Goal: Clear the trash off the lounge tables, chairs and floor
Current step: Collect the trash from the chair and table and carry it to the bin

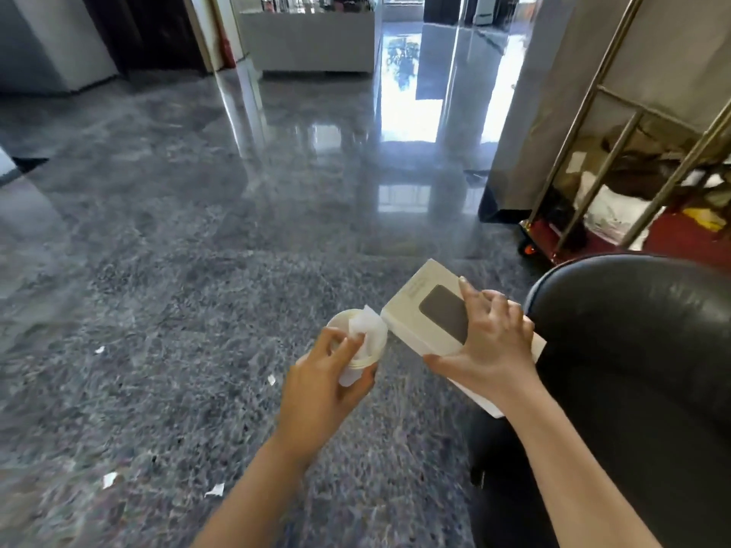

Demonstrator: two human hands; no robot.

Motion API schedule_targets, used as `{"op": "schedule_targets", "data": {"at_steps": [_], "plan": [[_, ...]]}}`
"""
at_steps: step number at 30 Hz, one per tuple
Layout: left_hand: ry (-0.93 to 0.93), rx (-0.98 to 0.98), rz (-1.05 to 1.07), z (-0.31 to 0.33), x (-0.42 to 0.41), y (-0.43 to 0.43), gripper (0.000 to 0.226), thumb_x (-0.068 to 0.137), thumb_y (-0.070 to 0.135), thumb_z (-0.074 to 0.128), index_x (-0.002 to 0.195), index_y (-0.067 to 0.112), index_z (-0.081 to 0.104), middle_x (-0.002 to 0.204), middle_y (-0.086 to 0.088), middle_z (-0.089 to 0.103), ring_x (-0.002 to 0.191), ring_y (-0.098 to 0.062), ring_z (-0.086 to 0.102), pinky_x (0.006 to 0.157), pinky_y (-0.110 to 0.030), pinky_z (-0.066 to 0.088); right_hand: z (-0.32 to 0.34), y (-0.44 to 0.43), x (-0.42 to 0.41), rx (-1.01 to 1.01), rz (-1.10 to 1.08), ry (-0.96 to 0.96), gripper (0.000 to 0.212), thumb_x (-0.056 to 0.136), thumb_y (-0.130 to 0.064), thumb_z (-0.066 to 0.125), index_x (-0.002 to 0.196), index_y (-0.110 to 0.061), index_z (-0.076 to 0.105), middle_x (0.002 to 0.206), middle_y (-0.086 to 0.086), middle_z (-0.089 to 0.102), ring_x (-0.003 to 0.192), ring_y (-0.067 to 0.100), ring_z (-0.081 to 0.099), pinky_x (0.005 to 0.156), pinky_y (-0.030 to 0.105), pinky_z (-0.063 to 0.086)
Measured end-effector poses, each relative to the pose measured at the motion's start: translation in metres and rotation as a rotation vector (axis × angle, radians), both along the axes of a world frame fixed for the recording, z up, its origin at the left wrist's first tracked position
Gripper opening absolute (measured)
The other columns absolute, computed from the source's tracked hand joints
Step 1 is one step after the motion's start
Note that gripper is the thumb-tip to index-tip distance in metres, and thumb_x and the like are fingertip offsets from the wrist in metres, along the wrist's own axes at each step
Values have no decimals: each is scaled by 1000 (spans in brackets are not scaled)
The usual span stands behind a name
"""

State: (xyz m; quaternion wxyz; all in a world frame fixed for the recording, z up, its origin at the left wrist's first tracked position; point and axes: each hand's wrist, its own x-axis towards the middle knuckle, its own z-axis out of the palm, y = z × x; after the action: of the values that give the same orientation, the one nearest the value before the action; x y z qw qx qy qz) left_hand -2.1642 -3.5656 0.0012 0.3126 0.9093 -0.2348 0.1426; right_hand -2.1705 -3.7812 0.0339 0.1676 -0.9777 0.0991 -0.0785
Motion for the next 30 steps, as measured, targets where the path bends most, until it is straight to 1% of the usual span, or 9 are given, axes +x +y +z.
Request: {"op": "schedule_targets", "data": {"at_steps": [3, 8, 12, 17, 20, 22, 24, 27, 30], "plan": [[-24, 6, 103, 5, 49, 28, 38, 68, 20, 82, 102, 13, 66, 102, -5, 60, 60, -20, 63, 50, -19, 40, 9, 29, 72, -1, 105, -19, 112, 56, -60, 70, 145, -29, 9, 138, 3, 26, 125, 22, 17, 105, 37, 9], [-35, 105, 332, 7, 129, 81, 35, 75, 21, 76, 105, 7, 63, 125, -10, 56, 64, -26, 63, 47, -27, 43, 8, 101, 198, 27, 318, -9, 111, 58, -60, 70, 145, -29, 8, 136, 1, 25, 123, 21, 16, 101, 34, 8], [-96, 209, 554, 3, 190, 127, 37, 68, 19, 82, 97, 1, 65, 120, -12, 63, 58, -28, 64, 39, -32, 47, 5, 168, 301, 3, 527, 8, 112, 59, -61, 69, 146, -30, 6, 138, 4, 25, 125, 28, 21, 105, 38, 15], [-129, 363, 878, 5, 253, 188, 41, 54, 28, 89, 86, 10, 71, 102, 1, 71, 47, -13, 60, 35, -19, 37, 7, 256, 412, -28, 807, 29, 114, 58, -64, 67, 145, -30, 3, 141, 5, 23, 127, 30, 21, 107, 40, 16], [-182, 354, 1011, 8, 279, 226, 48, 55, 27, 88, 93, 13, 62, 87, 2, 71, 43, -13, 57, 34, -20, 32, 8, 319, 461, -1, 954, 41, 114, 57, -64, 68, 146, -30, 4, 140, 6, 25, 126, 30, 20, 107, 40, 16], [-199, 329, 1097, 7, 292, 252, 60, 62, 29, 85, 111, 14, 53, 89, -1, 72, 43, -15, 58, 34, -18, 31, 6, 365, 485, 16, 1041, 48, 114, 56, -64, 68, 145, -31, 5, 140, 6, 25, 126, 29, 20, 106, 41, 16], [-177, 329, 1180, 5, 309, 284, 62, 66, 31, 78, 120, 16, 52, 97, -2, 72, 44, -13, 59, 34, -18, 32, 1, 412, 507, 13, 1114, 48, 114, 56, -64, 69, 145, -31, 5, 140, 6, 26, 124, 29, 20, 105, 40, 17], [-145, 364, 1274, -8, 341, 344, 60, 58, 28, 86, 110, 17, 59, 103, 1, 70, 49, -12, 60, 36, -18, 33, -10, 486, 546, -27, 1201, 35, 116, 55, -64, 68, 146, -30, 5, 138, 6, 28, 123, 29, 23, 104, 40, 19], [-116, 304, 1320, -18, 379, 415, 51, 62, 31, 83, 102, 19, 55, 100, 6, 67, 56, -8, 61, 39, -13, 33, -17, 564, 591, -48, 1254, 26, 118, 55, -68, 66, 146, -30, 2, 138, 5, 27, 123, 29, 23, 105, 39, 18]]}}
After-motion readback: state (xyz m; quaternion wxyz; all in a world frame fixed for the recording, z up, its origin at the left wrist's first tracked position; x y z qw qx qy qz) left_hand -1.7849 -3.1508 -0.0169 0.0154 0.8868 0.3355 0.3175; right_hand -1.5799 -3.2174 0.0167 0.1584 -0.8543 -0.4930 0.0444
